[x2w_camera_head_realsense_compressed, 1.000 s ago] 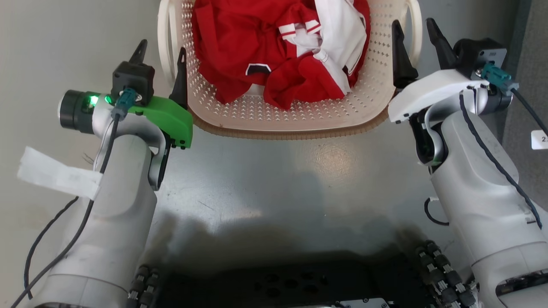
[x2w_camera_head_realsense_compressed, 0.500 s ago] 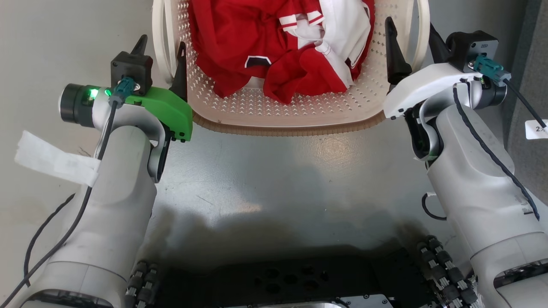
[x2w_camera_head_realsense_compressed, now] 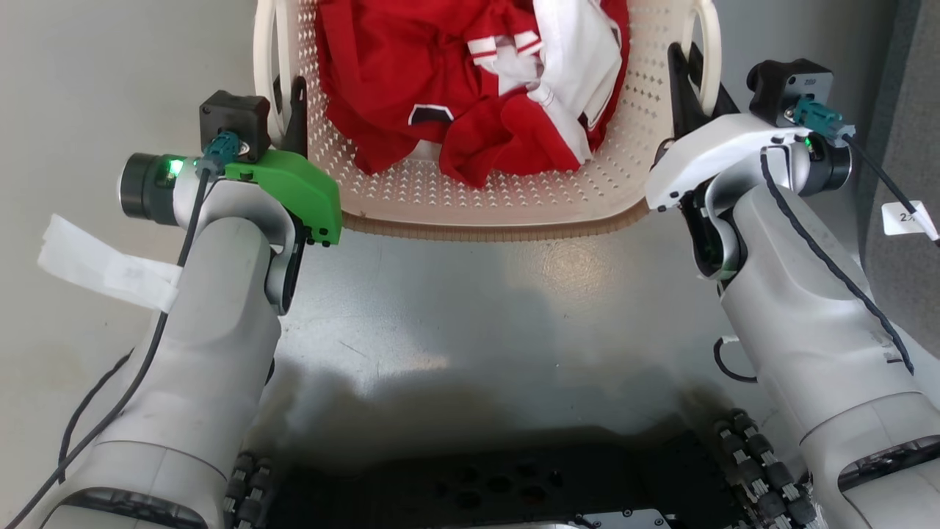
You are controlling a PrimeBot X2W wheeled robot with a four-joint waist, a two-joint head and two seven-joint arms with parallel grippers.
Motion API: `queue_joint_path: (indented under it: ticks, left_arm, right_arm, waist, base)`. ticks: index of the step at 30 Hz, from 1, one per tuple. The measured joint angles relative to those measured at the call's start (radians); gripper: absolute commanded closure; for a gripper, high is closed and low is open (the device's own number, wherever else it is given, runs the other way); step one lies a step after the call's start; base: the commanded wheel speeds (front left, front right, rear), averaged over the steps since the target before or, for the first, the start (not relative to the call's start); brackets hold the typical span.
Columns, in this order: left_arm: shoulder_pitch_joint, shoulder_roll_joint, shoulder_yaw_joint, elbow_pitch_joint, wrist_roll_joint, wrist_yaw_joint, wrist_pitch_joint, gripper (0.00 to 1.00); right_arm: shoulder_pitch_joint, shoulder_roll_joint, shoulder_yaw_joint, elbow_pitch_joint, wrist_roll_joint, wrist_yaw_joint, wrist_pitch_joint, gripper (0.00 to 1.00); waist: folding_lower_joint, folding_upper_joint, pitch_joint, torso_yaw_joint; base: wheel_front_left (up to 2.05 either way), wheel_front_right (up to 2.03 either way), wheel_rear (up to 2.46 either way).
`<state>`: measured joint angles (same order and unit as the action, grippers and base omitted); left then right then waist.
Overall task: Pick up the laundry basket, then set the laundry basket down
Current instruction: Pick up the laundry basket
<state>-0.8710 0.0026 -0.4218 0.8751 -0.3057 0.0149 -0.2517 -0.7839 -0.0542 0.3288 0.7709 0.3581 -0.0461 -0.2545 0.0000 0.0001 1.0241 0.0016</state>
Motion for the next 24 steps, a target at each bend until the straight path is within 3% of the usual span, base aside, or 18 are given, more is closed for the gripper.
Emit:
queue_joint_path:
  ticks: [24]
  left_arm:
    - [0.058, -0.006, -0.059, 0.106, -0.122, 0.009, 0.0, 1.0]
  right_arm:
    - [-0.002, 0.016, 0.101, 0.179, 0.08, -0.015, 0.0, 1.0]
  waist:
    - [0.0, 0.0, -0.173, -0.009]
  base:
    - [0.0, 0.0, 0.0]
